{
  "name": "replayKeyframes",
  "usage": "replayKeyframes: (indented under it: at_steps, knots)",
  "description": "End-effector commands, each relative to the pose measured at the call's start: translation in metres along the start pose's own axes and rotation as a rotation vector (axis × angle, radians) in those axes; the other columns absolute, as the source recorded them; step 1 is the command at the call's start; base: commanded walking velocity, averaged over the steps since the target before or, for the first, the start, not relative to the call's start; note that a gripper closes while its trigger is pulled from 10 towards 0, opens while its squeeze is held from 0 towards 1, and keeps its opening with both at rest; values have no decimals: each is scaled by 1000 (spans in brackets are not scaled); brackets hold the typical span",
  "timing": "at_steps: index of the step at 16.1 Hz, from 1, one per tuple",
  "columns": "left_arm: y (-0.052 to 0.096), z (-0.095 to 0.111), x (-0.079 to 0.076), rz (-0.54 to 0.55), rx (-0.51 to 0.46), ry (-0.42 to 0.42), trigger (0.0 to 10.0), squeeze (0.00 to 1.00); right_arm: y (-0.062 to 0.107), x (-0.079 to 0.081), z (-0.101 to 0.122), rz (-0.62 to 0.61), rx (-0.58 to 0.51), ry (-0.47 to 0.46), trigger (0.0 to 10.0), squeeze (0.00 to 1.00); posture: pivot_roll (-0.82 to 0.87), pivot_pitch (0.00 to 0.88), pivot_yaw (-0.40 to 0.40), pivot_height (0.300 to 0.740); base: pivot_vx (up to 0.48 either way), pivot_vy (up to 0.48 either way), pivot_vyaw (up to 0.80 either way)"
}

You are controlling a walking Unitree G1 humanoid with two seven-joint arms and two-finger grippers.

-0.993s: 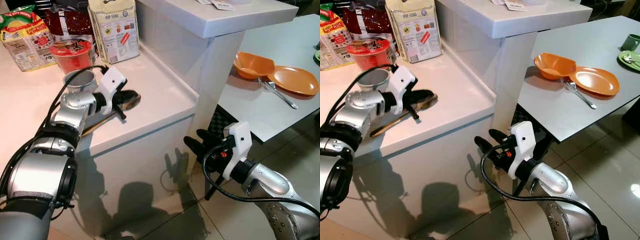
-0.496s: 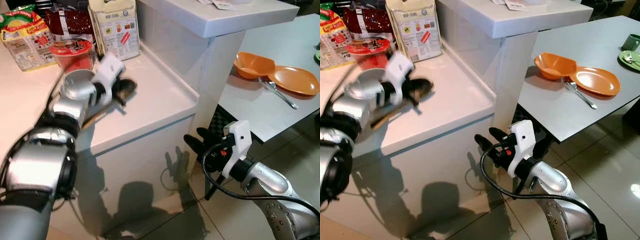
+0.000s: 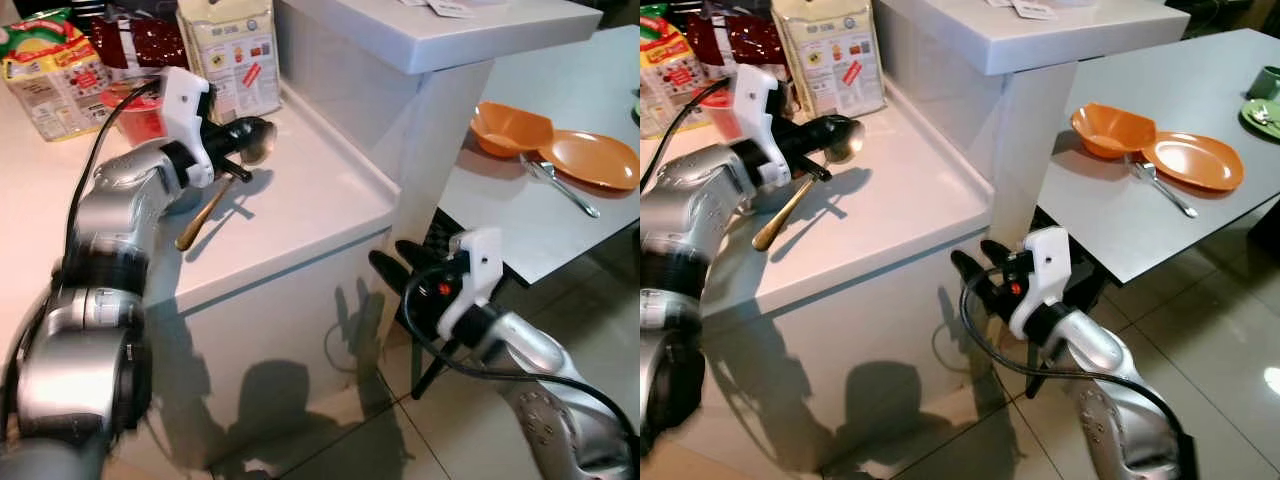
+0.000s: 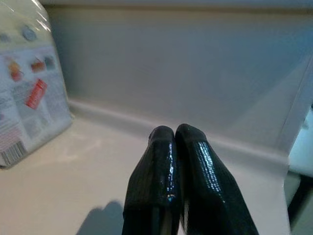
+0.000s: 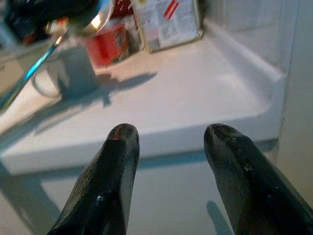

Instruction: Setting the table

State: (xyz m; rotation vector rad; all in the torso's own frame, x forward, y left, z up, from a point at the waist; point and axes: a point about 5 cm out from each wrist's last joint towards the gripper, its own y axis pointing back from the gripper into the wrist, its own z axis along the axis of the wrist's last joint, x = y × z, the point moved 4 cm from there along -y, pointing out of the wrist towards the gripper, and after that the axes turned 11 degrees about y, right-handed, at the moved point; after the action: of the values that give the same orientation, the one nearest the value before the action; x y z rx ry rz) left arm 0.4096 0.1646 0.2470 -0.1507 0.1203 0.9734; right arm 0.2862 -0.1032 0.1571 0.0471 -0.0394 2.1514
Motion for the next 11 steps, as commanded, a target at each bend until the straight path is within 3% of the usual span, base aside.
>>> replayKeyframes:
  at_steps: [1, 2, 3, 5, 6, 7, 8, 10, 11]
  knots:
    - [5, 8, -7, 32, -50, 21, 0, 0, 0, -10, 6, -60, -27, -20, 10000, 0, 30, 0, -6, 740, 0, 0, 0]
    - [10, 4, -13, 53, -67, 55, 1529, 0, -1, -11, 7, -82, -35, -39, 10000, 0, 30, 0, -3, 740, 0, 0, 0]
    - [16, 4, -26, 71, -116, 119, 10000, 0, 0, -11, 9, -90, -44, -53, 10000, 0, 27, 0, -2, 740, 0, 0, 0]
    - [25, -7, -54, 68, -120, 134, 10000, 0, 2, -10, 12, -98, -55, -62, 10000, 0, 22, 0, -1, 740, 0, 0, 0]
    - [27, -9, -60, 64, -112, 135, 10000, 0, 2, -11, 13, -102, -58, -66, 10000, 0, 28, 0, -5, 740, 0, 0, 0]
    - [33, -15, -70, 45, -97, 76, 10000, 0, 3, -11, 16, -102, -67, -72, 10000, 0, 31, 0, -7, 740, 0, 0, 0]
    - [39, -25, -75, 52, -58, -33, 10000, 0, 2, -11, 19, -97, -78, -56, 10000, 0, 30, 0, -11, 740, 0, 0, 0]
    - [46, -42, -79, 63, -19, -107, 10000, 0, 2, -14, 22, -116, -89, -32, 10000, 0, 27, 0, -14, 740, 0, -163, 0]
    - [47, -44, -80, 77, -17, -98, 10000, 0, 2, -15, 23, -123, -93, -25, 10000, 0, 25, 0, -17, 740, 0, -326, 0]
